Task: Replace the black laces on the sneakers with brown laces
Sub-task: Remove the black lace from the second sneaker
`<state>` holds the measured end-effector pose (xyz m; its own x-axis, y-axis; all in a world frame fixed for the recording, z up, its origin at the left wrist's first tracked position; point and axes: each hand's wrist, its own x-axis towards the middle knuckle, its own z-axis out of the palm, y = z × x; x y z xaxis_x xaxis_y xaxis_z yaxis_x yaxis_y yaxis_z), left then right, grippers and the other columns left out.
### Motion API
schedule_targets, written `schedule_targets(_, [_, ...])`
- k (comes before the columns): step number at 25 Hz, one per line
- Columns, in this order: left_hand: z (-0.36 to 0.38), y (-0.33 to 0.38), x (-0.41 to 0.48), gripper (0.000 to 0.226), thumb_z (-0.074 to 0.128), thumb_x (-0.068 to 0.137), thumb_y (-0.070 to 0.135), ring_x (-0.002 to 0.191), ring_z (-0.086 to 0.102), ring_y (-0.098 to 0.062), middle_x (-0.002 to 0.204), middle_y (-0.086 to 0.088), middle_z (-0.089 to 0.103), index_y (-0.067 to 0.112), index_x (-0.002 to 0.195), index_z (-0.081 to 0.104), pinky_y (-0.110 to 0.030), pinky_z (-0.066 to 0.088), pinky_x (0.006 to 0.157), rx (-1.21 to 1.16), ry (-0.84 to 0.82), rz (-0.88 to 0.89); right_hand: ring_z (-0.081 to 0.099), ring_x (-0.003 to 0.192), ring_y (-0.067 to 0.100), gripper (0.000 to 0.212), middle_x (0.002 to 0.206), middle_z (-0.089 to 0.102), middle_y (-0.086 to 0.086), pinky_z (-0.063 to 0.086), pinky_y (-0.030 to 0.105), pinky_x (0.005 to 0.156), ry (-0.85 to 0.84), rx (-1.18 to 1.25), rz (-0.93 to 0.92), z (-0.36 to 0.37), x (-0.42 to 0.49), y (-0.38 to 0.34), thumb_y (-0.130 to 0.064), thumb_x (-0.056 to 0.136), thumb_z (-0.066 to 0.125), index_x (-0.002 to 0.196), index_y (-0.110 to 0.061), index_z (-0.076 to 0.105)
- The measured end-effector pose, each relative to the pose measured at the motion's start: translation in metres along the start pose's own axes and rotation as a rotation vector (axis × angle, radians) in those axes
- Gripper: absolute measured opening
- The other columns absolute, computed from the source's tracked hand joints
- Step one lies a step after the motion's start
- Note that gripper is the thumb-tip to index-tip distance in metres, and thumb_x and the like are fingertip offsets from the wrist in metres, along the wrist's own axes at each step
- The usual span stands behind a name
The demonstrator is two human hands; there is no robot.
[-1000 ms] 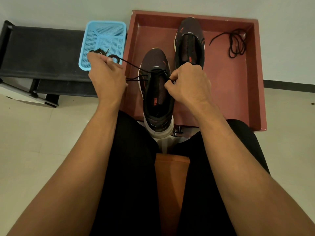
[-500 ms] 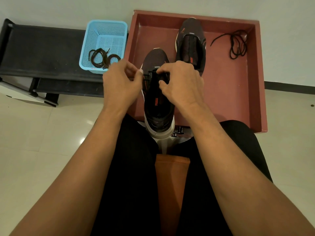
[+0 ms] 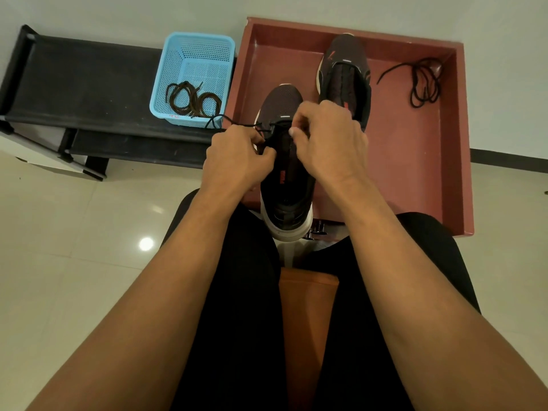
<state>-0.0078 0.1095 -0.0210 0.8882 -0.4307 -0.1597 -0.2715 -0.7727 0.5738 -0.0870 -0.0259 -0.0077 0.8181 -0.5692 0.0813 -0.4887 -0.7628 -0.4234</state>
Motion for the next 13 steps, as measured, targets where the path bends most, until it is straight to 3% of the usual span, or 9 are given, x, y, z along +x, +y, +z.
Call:
schedule_targets(5, [-0.002, -0.003, 0.001, 0.024, 0.063, 0.086, 0.037, 0.089, 0.072, -0.028, 0.083, 0.001, 0.073, 0.028, 0.104, 0.077, -0.040, 0.059, 0.087, -0.021, -0.034, 0.009, 0.067, 0.079, 0.020, 0.007, 0.087, 0.068, 0.000, 0.060, 0.040, 0.073, 0.136, 0.117, 0.128, -0.009, 0.007, 0.014, -0.025, 0.097, 0.062, 0.102, -0.021, 0.065])
schedule_targets(9, [-0.002, -0.002, 0.001, 0.023, 0.065, 0.089, 0.035, 0.092, 0.069, -0.027, 0.078, 0.005, 0.065, 0.030, 0.107, 0.078, -0.034, 0.050, 0.077, -0.002, -0.021, 0.049, 0.071, 0.094, 0.024, 0.034, 0.098, 0.074, -0.004, 0.061, 0.040, 0.082, 0.007, 0.049, -0.019, -0.008, -0.001, -0.003, -0.029, 0.095, 0.067, 0.127, -0.039, 0.064])
schedule_targets(13, [-0.001, -0.002, 0.001, 0.020, 0.065, 0.090, 0.034, 0.091, 0.068, -0.029, 0.071, 0.008, 0.061, 0.028, 0.104, 0.078, -0.033, 0.047, 0.074, 0.016, -0.017, 0.076, 0.071, 0.108, 0.030, 0.030, 0.116, 0.074, 0.002, 0.054, 0.041, 0.083, -0.081, -0.116, -0.078, 0.002, -0.002, -0.008, -0.039, 0.096, 0.071, 0.125, -0.041, 0.072])
